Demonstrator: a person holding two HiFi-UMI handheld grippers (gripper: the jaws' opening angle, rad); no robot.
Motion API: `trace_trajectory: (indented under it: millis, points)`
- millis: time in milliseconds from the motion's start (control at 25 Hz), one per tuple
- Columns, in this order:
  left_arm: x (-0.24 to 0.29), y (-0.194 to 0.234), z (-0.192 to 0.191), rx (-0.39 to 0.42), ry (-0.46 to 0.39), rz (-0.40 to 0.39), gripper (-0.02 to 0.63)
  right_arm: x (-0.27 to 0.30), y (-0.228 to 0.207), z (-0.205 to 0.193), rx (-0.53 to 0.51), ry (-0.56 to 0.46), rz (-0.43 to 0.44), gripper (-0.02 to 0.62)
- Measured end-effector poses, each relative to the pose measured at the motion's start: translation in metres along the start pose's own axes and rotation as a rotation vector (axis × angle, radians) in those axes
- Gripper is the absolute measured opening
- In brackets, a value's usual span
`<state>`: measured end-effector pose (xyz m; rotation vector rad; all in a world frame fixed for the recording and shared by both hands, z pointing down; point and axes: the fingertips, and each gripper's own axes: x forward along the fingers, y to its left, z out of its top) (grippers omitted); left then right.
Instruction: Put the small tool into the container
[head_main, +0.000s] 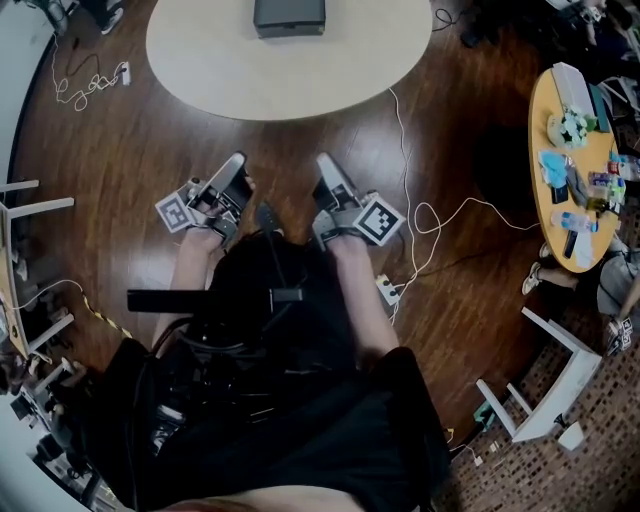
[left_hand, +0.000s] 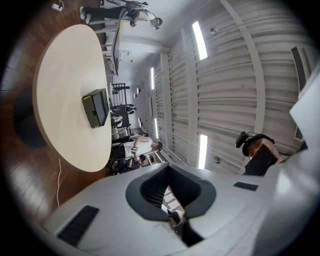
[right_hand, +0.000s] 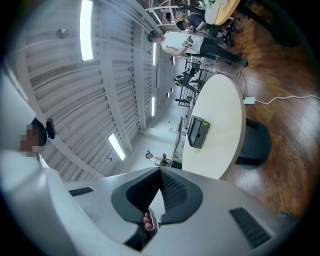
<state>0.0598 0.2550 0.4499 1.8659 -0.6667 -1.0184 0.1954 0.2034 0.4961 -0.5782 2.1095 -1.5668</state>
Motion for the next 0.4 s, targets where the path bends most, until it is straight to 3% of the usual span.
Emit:
trace_trajectory:
  millis: [400]
  points:
    - [0.0007, 0.0051, -0.0071, 0.009, -0.003, 0.031, -0.002, -0.009, -0.0021, 0.0082, 0.015, -0.001, 0.018, -0.02]
